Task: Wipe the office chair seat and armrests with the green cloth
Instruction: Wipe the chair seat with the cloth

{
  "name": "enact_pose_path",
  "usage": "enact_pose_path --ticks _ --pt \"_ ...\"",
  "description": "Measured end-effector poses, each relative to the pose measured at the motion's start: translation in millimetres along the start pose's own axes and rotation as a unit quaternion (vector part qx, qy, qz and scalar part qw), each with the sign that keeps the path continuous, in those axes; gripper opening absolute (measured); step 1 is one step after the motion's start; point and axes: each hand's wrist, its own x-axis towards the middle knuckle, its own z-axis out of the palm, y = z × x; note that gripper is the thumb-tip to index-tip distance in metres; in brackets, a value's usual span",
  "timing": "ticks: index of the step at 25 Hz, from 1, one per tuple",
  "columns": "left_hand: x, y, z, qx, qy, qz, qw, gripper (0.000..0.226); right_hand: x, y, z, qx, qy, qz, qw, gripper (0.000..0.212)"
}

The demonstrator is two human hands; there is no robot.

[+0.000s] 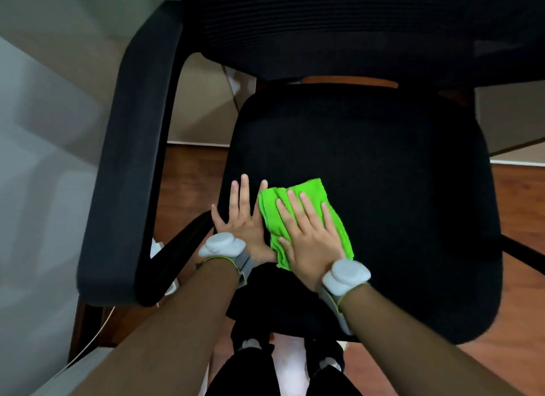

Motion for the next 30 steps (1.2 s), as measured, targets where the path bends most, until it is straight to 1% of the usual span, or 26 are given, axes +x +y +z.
enact_pose_path --ticks 1,2,4,6,8,9,11,12,13,16,17,19,22,25,28,30 --pt "-0.5 0.5 0.8 0.002 0.003 0.003 1.0 0.138 12.2 11.3 2.8 0.01 0.007 -0.016 1.0 0.064" --pt "-1.1 1.5 -0.3 -0.008 0.004 0.009 1.0 0.142 30.7 20.0 -3.1 0.017 -0.001 -0.018 1.0 0.064" --pt "-3.2 1.7 -3.1 -0.027 0.028 0.002 0.999 0.153 68.1 41.9 -11.8 0.024 -0.019 0.028 0.999 0.063" --pt "-5.5 2.4 -5.4 -0.028 0.032 0.004 0.999 0.156 96.0 70.1 -19.6 0.043 -0.015 0.097 0.994 0.061" --pt "-6.1 2.1 -8.0 -0.033 0.016 0.012 0.999 0.156 66.3 73.8 -15.2 0.031 0.002 0.123 0.992 0.061" --pt "-5.8 1.4 -9.2 -0.034 0.01 0.012 0.999 0.156 32.8 64.7 -9.9 0.019 -0.003 0.119 0.993 0.062" --pt "-6.0 2.3 -12.1 -0.035 0.001 0.006 0.999 0.156 -28.9 54.9 -2.6 0.004 -0.016 0.081 0.997 0.062" --pt "-6.8 3.0 -13.0 -0.034 -0.003 0.006 0.999 0.156 -34.5 62.5 1.4 -0.003 -0.024 0.062 0.998 0.062" --pt "-7.4 3.2 -13.3 -0.031 -0.009 0.008 0.999 0.156 -23.3 73.6 -0.4 0.0 -0.031 0.07 0.997 0.061" --pt "-7.1 3.8 -14.4 -0.03 -0.016 0.014 0.999 0.156 24.4 99.5 -14.8 0.052 -0.047 0.2 0.977 0.062" --pt "-6.8 3.6 -14.8 -0.032 -0.015 0.014 0.999 0.156 21.6 97.3 -13.4 0.062 -0.038 0.215 0.974 0.062" --pt "-7.3 3.8 -15.4 -0.039 -0.013 0.015 0.999 0.156 -19.5 71.8 -4.8 0.039 -0.019 0.191 0.981 0.063" --pt "-9.8 4.9 -16.9 -0.045 -0.009 0.015 0.999 0.156 -84.3 44.0 3.6 0.013 -0.031 0.124 0.992 0.063" --pt "-14.9 5.2 -19.7 -0.049 0.012 0.017 0.999 0.154 -82.8 47.5 -1.0 0.006 -0.034 0.131 0.991 0.062" --pt "-28.1 0.3 -17.2 -0.054 0.037 0.031 0.997 0.145 -82.9 42.9 -4.5 0.007 -0.045 0.127 0.991 0.063" --pt "-38.3 -6.9 -10.6 -0.052 0.039 0.049 0.997 0.141 -85.2 42.4 -3.2 0.013 -0.05 0.129 0.99 0.064"
